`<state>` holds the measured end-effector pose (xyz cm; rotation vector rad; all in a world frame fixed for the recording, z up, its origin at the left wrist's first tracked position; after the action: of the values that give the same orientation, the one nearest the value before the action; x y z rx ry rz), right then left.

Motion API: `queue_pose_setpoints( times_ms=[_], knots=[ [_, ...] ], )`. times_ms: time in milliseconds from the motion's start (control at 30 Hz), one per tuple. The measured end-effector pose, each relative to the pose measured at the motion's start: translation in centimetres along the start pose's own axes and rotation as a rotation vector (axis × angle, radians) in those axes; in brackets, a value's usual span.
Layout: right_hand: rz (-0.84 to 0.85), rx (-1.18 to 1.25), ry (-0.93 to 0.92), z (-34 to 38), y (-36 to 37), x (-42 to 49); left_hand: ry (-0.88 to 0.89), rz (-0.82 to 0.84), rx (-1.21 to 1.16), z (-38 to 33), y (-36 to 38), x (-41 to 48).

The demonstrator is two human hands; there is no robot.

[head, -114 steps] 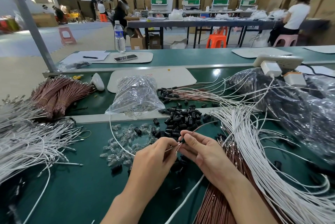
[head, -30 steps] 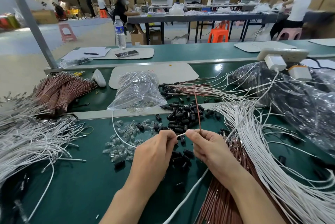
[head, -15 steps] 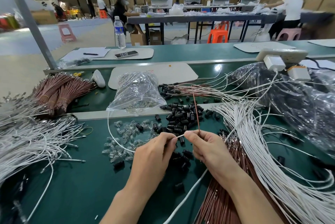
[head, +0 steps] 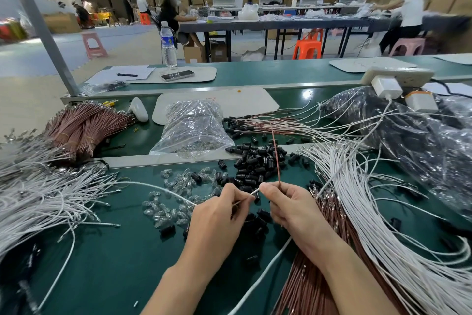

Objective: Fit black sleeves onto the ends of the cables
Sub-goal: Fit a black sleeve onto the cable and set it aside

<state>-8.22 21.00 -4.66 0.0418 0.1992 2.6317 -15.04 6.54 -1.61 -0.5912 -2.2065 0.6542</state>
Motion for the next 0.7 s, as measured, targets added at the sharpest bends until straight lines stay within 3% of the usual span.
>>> queue_pose_setpoints(
  times_ms=[300,500,700],
  knots=[
    [-0.101,0.035,-0.013,0.5,-0.3,-0.1,0.084,-0.052,0.11,-0.8,-0.7,0.1],
    [-0.11,0.455,0.088,0.5,-0.6,-0.1,0.051,-0.023,0.06,-0.5,-0.6,0.0],
    [-0.104,0.533,0.034,1.5,-0.5,-0.3,0.05,-0.006,0.015,-0.6,-0.6,0.1]
  ],
)
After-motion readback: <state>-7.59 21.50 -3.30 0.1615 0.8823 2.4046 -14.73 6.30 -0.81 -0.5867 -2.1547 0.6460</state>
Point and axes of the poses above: each hand's wrist, its own x-axis towards the middle knuckle, its own y-axis out of the palm, z = x × y, the point moved 6 cm from there along x, towards the middle knuckle, and after that the axes turned 2 degrees about -x, right-handed, at the moved point
